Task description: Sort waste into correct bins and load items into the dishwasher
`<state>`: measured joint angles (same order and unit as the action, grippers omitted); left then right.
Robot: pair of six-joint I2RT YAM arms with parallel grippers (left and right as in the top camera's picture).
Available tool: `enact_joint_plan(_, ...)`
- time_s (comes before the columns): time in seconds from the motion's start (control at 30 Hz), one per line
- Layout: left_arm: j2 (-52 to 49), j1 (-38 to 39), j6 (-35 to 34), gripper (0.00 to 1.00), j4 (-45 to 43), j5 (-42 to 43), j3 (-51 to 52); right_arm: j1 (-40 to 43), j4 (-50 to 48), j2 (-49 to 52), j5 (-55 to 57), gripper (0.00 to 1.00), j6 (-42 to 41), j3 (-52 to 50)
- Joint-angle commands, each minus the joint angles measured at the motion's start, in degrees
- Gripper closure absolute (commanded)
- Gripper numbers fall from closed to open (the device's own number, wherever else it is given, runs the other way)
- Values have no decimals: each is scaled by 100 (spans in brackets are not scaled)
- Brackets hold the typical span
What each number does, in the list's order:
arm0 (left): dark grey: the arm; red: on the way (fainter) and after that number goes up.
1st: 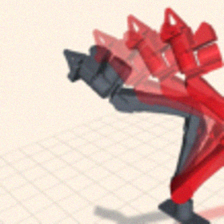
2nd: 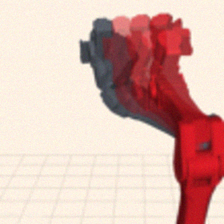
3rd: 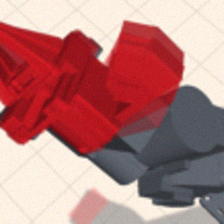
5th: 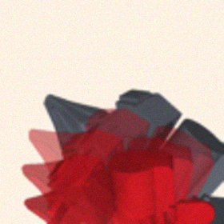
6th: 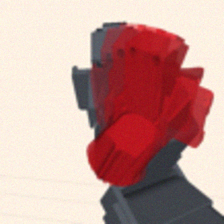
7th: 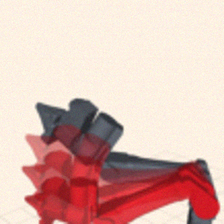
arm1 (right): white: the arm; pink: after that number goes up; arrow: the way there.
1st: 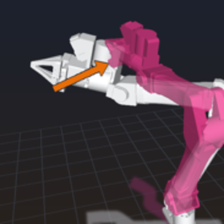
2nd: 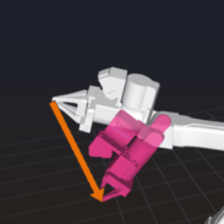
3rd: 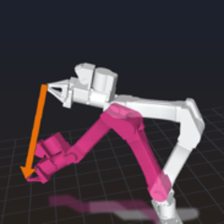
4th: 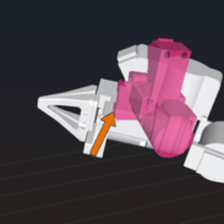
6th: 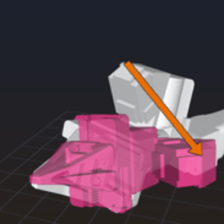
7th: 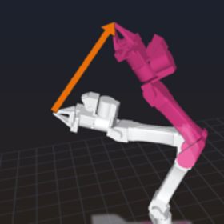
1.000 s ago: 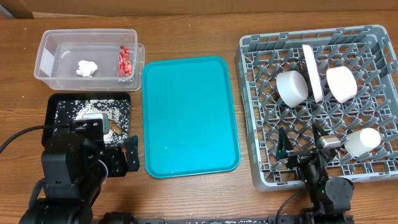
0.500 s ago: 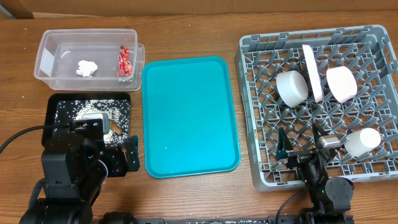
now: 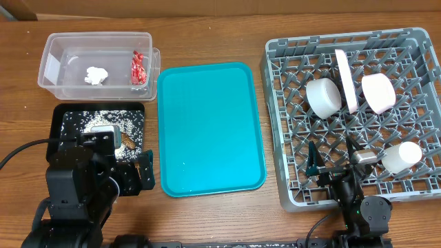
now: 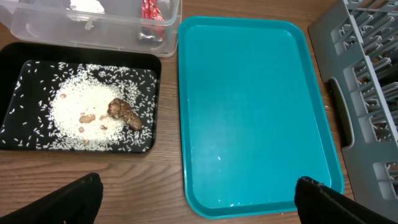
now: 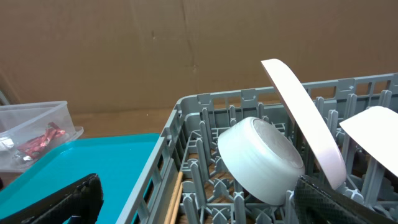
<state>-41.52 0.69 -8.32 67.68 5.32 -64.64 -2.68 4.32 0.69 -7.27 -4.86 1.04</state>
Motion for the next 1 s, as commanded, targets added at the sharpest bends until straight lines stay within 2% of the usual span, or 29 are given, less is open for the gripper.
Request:
enact_joint_plan(0.0, -9, -28, 151, 0, -20, -44, 26, -26, -31, -52, -31, 0, 20, -59)
enact_joint_plan(0.53, 234, -28, 153, 0, 503, -219, 177, -26, -31, -52, -31, 0, 22, -59)
enact_joint_plan(0.7, 800, -9, 153, 0, -490, -234, 949, -26, -31, -52, -31, 0, 22, -59)
enact_joint_plan(0.97, 2013, 201, 151, 0, -2868, -140, 2981, -26, -31, -52, -31, 0, 22, -59)
